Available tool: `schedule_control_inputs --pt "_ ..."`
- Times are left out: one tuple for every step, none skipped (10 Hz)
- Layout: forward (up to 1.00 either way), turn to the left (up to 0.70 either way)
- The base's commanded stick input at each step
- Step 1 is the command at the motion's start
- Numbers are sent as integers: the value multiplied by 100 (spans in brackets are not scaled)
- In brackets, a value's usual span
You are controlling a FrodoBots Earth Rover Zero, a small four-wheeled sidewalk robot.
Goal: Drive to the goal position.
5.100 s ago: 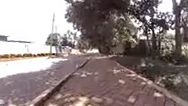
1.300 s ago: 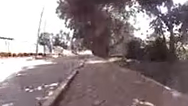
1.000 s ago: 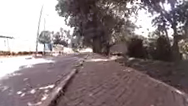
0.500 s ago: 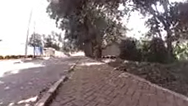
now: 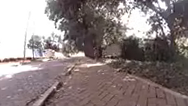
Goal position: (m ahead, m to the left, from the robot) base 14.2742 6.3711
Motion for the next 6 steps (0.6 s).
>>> schedule_control_inputs --pt "85 0" --pt "85 0" --pt "85 0" --pt "85 6" --pt "85 16" --pt "85 34"
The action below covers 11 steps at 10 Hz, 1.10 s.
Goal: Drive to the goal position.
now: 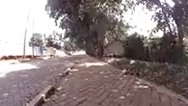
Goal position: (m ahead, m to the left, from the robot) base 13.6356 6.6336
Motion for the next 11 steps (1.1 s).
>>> schedule_control_inputs --pt "85 34" --pt "85 1" --pt "85 12" --pt "85 34" --pt "85 17" --pt "85 1" --pt "85 0" --pt "85 0" --pt "85 0" --pt "85 0" --pt "85 0"
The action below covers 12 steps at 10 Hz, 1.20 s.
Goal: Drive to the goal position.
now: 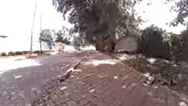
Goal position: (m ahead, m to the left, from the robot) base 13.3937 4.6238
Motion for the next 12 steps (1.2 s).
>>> schedule_control_inputs --pt "85 0" --pt "85 0" --pt "85 0" --pt "85 0" --pt "85 0" --pt "85 0" --pt "85 0" --pt "85 0" --pt "85 0" --pt "85 0" --pt "85 0" --pt "85 0"
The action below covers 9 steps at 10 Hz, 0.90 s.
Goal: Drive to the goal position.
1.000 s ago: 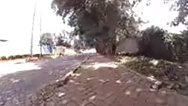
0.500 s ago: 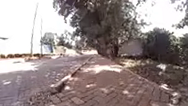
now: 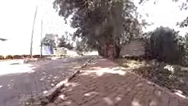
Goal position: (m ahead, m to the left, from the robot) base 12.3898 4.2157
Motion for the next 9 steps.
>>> schedule_control_inputs --pt "85 0" --pt "85 0" --pt "85 0" --pt "85 0" --pt "85 0" --pt "85 0" --pt "85 0" --pt "85 0" --pt "85 0"
